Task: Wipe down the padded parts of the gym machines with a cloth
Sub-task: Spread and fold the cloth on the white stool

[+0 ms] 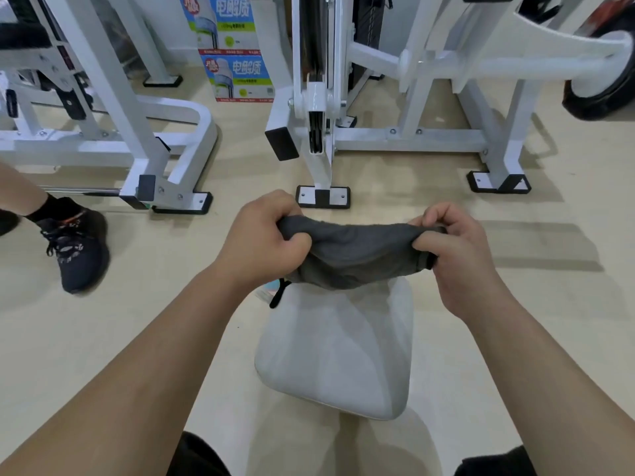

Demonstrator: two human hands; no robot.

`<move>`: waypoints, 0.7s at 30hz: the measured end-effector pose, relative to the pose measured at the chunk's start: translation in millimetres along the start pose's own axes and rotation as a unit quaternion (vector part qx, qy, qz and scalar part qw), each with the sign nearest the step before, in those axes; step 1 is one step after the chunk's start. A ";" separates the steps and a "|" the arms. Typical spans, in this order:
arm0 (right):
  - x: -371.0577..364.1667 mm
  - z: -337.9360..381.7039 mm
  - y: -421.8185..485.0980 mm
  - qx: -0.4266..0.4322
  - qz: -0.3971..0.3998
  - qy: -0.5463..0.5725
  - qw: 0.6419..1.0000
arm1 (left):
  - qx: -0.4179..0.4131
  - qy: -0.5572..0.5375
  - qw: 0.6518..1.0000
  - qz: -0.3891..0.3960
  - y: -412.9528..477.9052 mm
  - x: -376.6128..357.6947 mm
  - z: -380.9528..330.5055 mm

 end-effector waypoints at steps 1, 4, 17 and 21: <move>2.2 -4.3 -0.2 -0.010 -0.010 -0.002 1.000 | 0.019 0.002 1.000 0.019 -2.0 -2.8 2.9; 8.5 1.8 0.3 -0.041 -0.009 0.045 0.998 | 0.094 -0.036 0.993 0.057 -3.0 -0.4 2.7; 10.2 -52.2 13.4 -0.020 -0.072 -0.124 0.989 | 0.150 0.017 0.985 0.081 11.2 -18.3 30.3; 15.3 -75.2 9.3 0.054 0.040 -0.422 0.904 | 0.085 0.174 0.979 0.061 1.3 -33.6 46.4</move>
Point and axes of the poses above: each hand's wrist, its own y-axis towards the middle knuckle, its own x-axis out of the back of the hand, z = x × y, the point moved 1 cm from there along y, towards the middle knuckle, and after that the axes turned 7 degrees about x, right-handed, at the moved point
